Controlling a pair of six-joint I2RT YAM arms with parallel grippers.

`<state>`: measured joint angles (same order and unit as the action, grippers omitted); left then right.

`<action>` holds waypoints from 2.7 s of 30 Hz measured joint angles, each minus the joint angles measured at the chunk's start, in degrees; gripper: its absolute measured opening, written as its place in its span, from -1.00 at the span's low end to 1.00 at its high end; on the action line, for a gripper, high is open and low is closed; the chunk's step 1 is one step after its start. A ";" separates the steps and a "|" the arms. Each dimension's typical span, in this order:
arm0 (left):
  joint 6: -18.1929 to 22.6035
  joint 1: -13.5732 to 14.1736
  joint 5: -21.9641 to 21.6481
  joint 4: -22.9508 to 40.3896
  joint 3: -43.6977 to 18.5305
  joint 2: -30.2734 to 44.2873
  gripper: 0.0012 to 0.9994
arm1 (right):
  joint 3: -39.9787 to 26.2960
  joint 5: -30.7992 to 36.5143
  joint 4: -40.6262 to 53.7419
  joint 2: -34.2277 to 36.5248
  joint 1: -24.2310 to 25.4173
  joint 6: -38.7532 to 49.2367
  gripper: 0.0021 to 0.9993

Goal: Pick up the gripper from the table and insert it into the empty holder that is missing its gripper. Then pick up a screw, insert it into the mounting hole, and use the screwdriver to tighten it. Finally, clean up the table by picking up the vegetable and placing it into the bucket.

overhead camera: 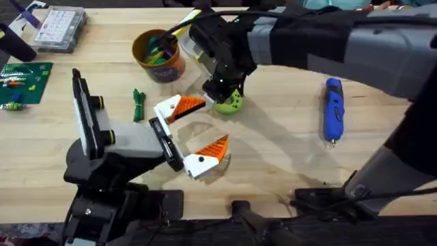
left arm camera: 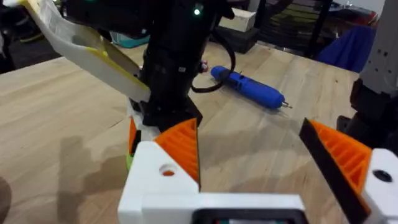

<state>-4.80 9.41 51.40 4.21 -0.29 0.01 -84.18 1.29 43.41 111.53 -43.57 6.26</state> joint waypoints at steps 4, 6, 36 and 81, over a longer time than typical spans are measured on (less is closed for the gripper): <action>0.00 0.00 0.00 0.00 -0.01 0.00 0.98 | 0.00 -0.01 0.00 0.00 0.00 0.00 -0.22; 0.00 0.00 0.00 0.00 0.00 0.00 0.98 | 0.00 -0.01 0.03 0.00 0.00 0.00 -0.22; 0.00 0.00 0.02 0.11 -0.01 0.00 0.98 | -0.46 0.41 0.15 1.15 0.02 0.17 -0.99; -0.02 0.00 0.02 0.13 -0.01 -0.02 0.98 | -41.10 0.34 35.89 -4.81 -6.15 2.58 -0.99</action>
<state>-4.81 9.41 51.42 4.34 -0.30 -0.01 -125.28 1.63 79.30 106.72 -49.72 8.84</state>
